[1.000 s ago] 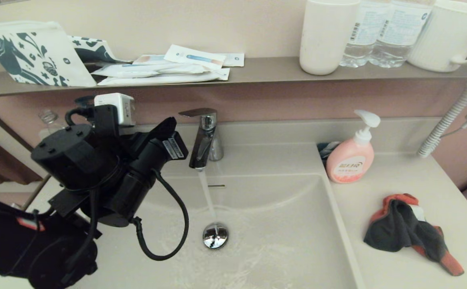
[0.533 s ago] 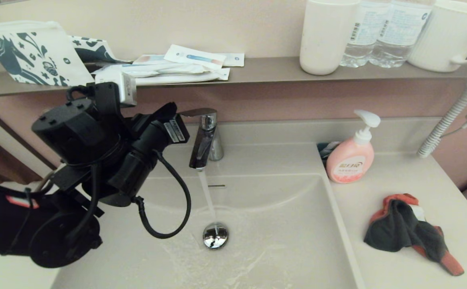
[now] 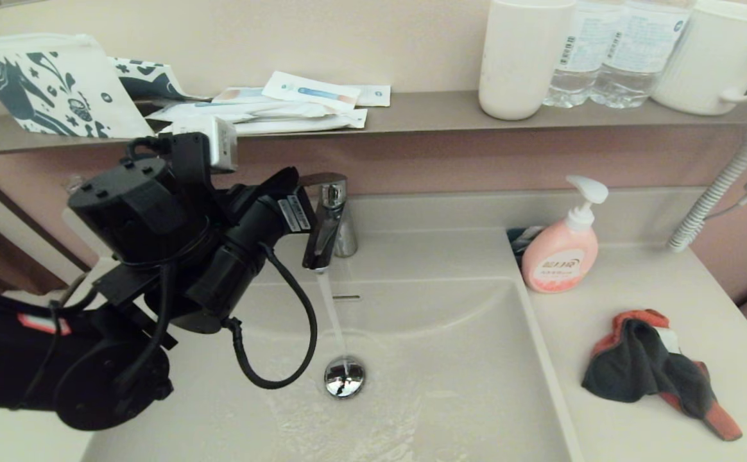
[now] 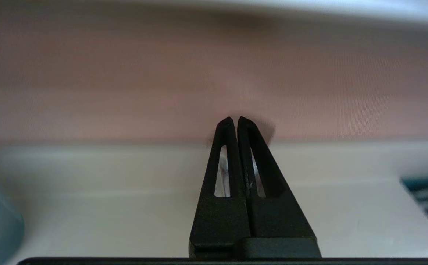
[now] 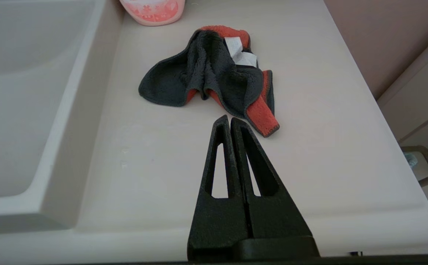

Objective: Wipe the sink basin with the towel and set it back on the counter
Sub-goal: Turn off the faucet

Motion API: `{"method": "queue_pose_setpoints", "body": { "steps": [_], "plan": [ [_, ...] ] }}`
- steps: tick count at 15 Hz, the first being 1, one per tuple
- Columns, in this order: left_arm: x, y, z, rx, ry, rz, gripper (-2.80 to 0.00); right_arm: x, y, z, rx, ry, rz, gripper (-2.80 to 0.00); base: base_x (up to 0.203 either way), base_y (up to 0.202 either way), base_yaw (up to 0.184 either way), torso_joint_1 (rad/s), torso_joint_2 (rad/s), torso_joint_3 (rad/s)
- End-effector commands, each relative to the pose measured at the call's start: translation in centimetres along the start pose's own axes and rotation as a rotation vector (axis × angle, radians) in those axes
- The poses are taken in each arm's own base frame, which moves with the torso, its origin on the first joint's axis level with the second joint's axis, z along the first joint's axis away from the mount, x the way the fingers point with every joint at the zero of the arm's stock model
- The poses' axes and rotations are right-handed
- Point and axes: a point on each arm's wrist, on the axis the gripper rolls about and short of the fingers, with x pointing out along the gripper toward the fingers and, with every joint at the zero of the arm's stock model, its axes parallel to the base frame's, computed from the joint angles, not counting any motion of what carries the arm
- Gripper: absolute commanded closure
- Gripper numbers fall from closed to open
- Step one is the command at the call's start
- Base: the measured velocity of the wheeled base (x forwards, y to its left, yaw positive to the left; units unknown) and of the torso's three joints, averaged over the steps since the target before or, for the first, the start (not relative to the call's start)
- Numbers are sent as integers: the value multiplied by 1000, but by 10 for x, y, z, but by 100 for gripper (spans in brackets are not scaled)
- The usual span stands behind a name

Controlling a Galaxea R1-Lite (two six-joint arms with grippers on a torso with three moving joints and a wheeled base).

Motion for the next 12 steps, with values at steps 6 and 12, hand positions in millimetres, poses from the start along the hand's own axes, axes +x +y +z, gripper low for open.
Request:
{"method": "queue_pose_setpoints", "body": {
  "steps": [6, 12],
  "plan": [
    [-12, -1, -29, 38, 99, -14, 0, 0, 0, 0, 0, 1, 0, 0, 0, 0, 0, 0, 0, 0],
    [-40, 11, -2, 24, 39, -10, 0, 0, 0, 0, 0, 1, 0, 0, 0, 0, 0, 0, 0, 0]
  ]
}}
